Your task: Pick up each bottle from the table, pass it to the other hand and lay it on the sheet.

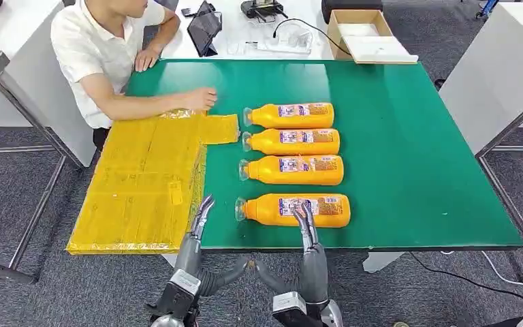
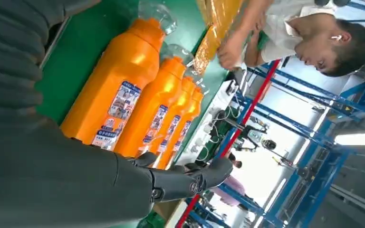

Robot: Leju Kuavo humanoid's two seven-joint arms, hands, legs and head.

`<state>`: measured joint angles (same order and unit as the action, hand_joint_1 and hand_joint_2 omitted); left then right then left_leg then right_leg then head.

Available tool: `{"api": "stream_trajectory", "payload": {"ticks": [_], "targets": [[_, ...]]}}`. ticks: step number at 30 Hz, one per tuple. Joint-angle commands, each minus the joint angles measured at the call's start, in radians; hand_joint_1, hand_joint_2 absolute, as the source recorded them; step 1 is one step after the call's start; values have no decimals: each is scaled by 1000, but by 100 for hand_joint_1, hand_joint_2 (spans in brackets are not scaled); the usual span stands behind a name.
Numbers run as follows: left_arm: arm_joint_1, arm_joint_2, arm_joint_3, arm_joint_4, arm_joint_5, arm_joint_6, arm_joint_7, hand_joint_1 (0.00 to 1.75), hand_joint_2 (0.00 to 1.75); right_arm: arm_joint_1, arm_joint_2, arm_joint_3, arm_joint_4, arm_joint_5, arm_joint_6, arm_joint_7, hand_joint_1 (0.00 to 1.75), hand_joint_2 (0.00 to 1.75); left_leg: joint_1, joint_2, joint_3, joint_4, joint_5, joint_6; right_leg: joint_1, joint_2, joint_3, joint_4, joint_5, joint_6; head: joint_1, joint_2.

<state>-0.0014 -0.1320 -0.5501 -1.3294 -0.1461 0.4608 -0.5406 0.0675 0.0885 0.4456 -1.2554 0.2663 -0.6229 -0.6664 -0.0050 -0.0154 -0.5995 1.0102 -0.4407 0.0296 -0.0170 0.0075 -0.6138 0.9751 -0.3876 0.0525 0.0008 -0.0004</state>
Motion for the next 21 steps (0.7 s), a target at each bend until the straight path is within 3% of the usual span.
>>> {"api": "stream_trajectory", "payload": {"ticks": [1, 12, 16, 21], "targets": [[-10, 17, 5, 8, 3, 0, 2, 0, 175, -27, -20, -18, 44, 0, -35, -29, 0, 175, 1, 1, 3, -1, -1, -1, 1, 0, 3, -1, -1, -1, 0, 0], [-10, 17, 5, 8, 3, 0, 2, 0, 175, -27, -20, -18, 44, 0, -35, -29, 0, 175, 1, 2, 4, -1, -1, -2, 1, 0, 4, -1, -1, -2, 0, 0], [17, 3, 49, -31, 40, 34, 8, 0, 175, -20, -73, -60, 51, 100, -38, 63, 0, 175, 0, 1, 3, -1, -1, -1, 1, 0, 3, -1, -1, -1, 0, 0], [27, 13, 65, -44, 40, 18, 8, 0, 175, -48, -170, -120, 151, 351, -4, 193, 0, 175, 0, 0, 5, -2, -1, -1, 1, -2, 6, -3, -1, -1, 0, 0]]}}
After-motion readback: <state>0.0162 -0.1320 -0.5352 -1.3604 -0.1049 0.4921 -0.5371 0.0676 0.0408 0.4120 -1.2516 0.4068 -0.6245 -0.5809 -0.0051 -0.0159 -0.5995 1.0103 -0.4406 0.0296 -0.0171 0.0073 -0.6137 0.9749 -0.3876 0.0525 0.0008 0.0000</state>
